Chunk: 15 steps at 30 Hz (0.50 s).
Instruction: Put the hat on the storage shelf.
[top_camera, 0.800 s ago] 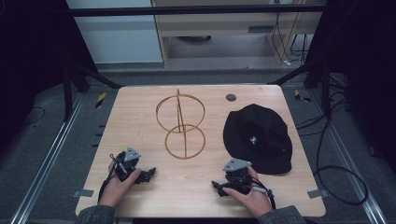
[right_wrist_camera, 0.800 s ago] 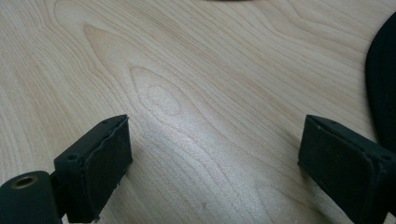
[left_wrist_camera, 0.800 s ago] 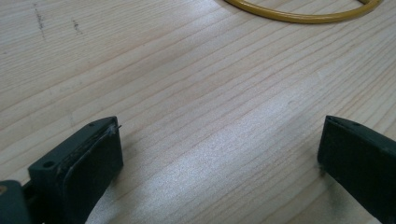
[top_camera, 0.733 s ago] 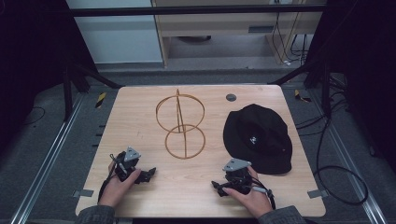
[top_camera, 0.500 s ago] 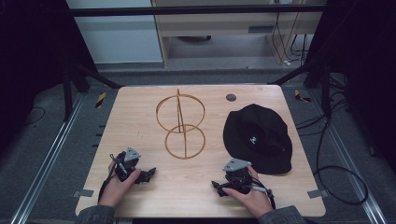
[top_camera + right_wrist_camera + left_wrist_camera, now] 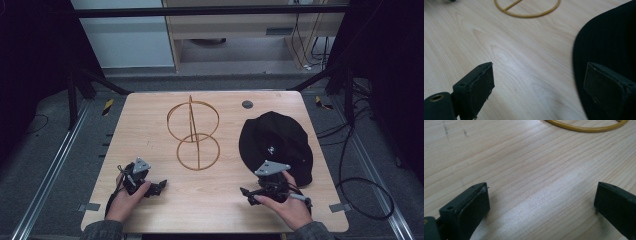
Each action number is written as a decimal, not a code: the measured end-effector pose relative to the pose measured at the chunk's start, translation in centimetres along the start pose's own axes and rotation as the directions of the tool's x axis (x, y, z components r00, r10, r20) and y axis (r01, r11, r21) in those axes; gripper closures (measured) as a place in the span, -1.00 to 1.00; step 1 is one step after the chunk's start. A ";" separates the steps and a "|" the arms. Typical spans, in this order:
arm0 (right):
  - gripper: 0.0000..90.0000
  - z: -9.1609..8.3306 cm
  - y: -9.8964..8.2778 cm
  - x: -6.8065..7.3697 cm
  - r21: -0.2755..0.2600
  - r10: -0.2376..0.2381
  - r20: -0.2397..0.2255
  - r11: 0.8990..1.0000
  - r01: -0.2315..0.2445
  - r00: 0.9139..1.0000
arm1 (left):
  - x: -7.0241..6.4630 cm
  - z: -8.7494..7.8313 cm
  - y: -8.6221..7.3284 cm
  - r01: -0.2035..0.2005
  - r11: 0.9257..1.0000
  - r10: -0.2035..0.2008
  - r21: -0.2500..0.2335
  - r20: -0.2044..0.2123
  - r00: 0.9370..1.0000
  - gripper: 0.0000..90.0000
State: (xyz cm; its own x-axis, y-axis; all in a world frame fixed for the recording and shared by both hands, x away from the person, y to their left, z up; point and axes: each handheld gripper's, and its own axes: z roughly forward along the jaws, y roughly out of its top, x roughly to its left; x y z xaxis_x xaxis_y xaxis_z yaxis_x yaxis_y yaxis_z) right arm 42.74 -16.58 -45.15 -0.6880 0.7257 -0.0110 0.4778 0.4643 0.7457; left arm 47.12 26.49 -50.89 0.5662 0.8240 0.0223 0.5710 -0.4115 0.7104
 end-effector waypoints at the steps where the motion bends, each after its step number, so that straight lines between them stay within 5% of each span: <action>1: -0.81 -0.6 0.2 -0.4 -0.004 0.005 0.008 1.000 -0.005 1.000 | 0.0 0.0 0.0 0.000 1.000 0.000 0.000 0.000 1.000 -1.00; 9: -0.81 -4.6 1.8 -2.7 -0.033 0.029 0.053 0.999 -0.027 0.998 | 0.0 0.0 0.0 0.000 1.000 0.000 0.000 0.000 1.000 -1.00; 11: -0.82 -5.7 2.6 -3.3 -0.036 0.010 0.078 0.999 -0.008 0.997 | 0.0 0.0 0.0 0.000 1.000 0.000 0.000 0.000 1.000 -1.00; 12: -0.82 -6.9 3.6 -4.2 -0.028 -0.012 0.131 0.999 0.016 0.991 | 0.0 0.0 0.0 0.000 1.000 0.000 0.000 0.000 1.000 -1.00; 15: -0.83 -7.7 4.3 -5.0 -0.028 0.002 0.147 1.000 0.002 0.989 | 0.0 0.0 0.0 0.000 1.000 0.000 0.000 0.000 1.000 -1.00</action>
State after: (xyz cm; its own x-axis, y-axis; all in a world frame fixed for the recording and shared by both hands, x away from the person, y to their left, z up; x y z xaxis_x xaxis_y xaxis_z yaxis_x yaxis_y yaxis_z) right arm 44.06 -22.11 -36.73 -0.5990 0.7935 -0.1074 0.4610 0.4514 0.7640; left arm 47.12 26.49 -50.89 0.5660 0.8241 0.0218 0.5713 -0.4112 0.7103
